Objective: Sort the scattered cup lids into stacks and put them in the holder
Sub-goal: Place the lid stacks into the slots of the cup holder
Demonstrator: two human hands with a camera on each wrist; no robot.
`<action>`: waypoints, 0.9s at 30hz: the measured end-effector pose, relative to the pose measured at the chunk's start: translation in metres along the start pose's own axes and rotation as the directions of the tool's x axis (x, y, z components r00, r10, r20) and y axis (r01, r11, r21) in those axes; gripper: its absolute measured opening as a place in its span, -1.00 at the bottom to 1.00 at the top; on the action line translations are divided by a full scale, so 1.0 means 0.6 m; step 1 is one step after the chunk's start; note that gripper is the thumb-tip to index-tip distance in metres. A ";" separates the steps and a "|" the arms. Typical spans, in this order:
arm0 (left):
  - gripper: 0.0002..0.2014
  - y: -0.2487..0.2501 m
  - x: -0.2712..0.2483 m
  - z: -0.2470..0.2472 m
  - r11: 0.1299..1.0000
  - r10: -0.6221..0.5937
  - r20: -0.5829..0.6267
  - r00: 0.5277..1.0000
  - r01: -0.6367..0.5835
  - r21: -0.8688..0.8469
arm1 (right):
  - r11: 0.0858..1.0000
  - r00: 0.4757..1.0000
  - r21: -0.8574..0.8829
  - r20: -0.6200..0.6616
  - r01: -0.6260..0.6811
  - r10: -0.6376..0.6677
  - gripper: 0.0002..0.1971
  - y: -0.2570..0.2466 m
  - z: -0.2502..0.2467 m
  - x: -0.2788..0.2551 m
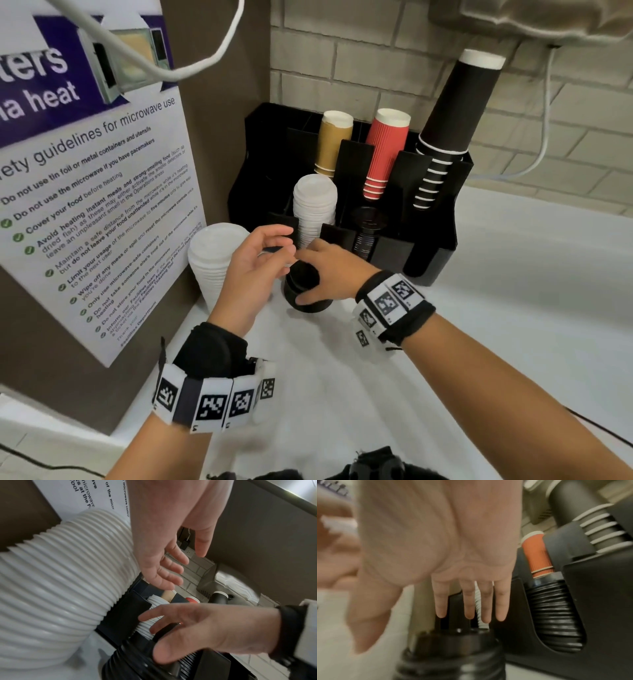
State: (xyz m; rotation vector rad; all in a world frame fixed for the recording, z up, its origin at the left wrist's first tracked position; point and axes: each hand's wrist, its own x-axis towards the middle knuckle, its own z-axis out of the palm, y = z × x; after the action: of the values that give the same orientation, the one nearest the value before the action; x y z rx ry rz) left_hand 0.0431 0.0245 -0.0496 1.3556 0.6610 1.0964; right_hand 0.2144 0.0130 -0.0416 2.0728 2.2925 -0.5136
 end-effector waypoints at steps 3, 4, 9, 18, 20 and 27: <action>-0.75 0.000 -0.003 0.000 1.000 -0.001 -0.002 1.000 0.001 0.007 | 0.999 0.998 -0.032 0.053 -0.043 0.045 -0.13 0.002 0.014 0.016; -0.75 0.001 -0.004 0.000 1.000 -0.003 -0.006 1.000 0.003 0.006 | 0.998 0.996 -0.015 0.065 -0.054 0.055 -0.13 0.004 0.016 0.020; -0.75 0.004 -0.008 0.001 1.000 -0.010 -0.007 1.000 0.010 -0.001 | 0.996 0.996 0.055 0.057 -0.074 0.071 -0.20 0.009 0.021 0.029; -0.45 0.010 -0.012 0.019 0.983 0.061 0.070 0.996 -0.072 0.169 | 0.749 0.919 0.642 -0.376 0.164 0.121 -0.42 0.013 -0.025 -0.059; -0.23 0.007 -0.013 0.026 0.990 0.019 0.156 0.988 -0.041 0.135 | 0.591 0.918 0.769 -0.380 0.244 0.115 -0.46 0.000 -0.029 -0.087; -0.11 0.001 -0.012 0.039 0.997 0.011 0.328 0.945 -0.037 0.074 | 0.291 0.950 0.919 -0.301 0.266 0.082 -0.39 -0.002 -0.018 -0.138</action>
State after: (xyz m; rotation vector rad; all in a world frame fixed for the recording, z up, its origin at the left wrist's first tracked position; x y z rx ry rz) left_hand 0.0609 0.0083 -0.0470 1.5742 0.4474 0.8429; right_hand 0.2260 -0.0647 -0.0129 2.4674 2.5328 -2.2703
